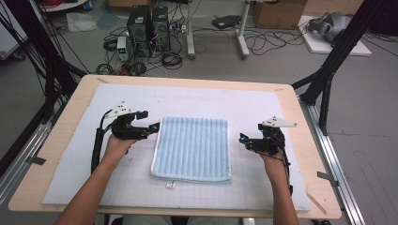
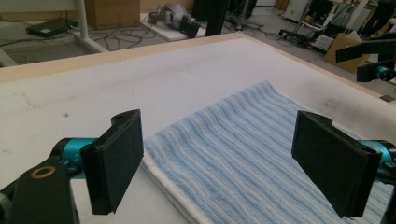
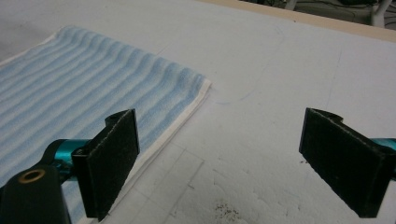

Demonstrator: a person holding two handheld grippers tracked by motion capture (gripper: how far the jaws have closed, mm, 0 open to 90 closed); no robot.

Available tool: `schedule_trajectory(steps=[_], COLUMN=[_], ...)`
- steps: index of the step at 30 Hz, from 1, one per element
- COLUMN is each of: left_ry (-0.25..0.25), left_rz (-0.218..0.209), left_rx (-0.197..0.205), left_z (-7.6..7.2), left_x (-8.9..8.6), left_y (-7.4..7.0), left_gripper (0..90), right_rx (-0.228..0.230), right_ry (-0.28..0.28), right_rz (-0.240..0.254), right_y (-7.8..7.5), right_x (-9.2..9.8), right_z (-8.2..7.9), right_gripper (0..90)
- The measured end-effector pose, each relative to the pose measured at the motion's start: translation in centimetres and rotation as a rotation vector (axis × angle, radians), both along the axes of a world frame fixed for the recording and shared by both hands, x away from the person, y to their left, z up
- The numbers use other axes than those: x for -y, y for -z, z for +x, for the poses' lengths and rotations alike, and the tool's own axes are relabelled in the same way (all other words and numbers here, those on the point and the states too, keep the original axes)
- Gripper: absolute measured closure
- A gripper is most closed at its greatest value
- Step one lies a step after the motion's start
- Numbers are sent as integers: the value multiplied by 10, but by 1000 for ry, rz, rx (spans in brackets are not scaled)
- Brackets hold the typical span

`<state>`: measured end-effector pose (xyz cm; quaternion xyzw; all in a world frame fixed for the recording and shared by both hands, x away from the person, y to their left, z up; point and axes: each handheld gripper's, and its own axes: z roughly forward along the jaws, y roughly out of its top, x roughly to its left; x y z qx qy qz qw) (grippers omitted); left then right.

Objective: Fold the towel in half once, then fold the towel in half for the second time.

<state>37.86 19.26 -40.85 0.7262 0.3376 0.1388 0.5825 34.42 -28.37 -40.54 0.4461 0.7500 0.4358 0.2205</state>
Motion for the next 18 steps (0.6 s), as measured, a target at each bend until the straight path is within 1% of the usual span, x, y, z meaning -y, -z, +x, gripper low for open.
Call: schedule_trajectory(steps=[3,4,6,8,9,11,14,16,17,18], left_ry=[-11,-15,-23,-31,-37,-76,-99,-112,-128,-139], left_rz=[4,4,-1,0,10,33,25,8,-1,0], left_rx=[8,5,1,-2,-6,-7,-10,-20,-25,-25], left_z=[-1,-1,0,1,1,3,8,11,13,14], left_x=[-1,-1,-2,-2,-2,-3,-6,-8,-8,-8], left_y=[-2,-2,-2,-2,-2,-2,-2,-2,-1,-1], left_gripper=[175,176,177,176,176,177,184,168,164,165], right_rx=[14,22,21,9,12,5,6,5,-1,-2], right_ry=[-5,-8,-4,7,6,2,1,-4,-3,-7], right_rz=[9,11,17,23,19,19,17,18,17,14], right_y=[-2,-3,-3,-2,-1,0,1,2,2,3], right_x=[0,1,2,3,3,1,-2,-4,-5,-7], right_z=[-2,-3,-2,-2,-1,0,1,2,3,3], right_gripper=[112,112,112,111,111,111,111,111,111,111])
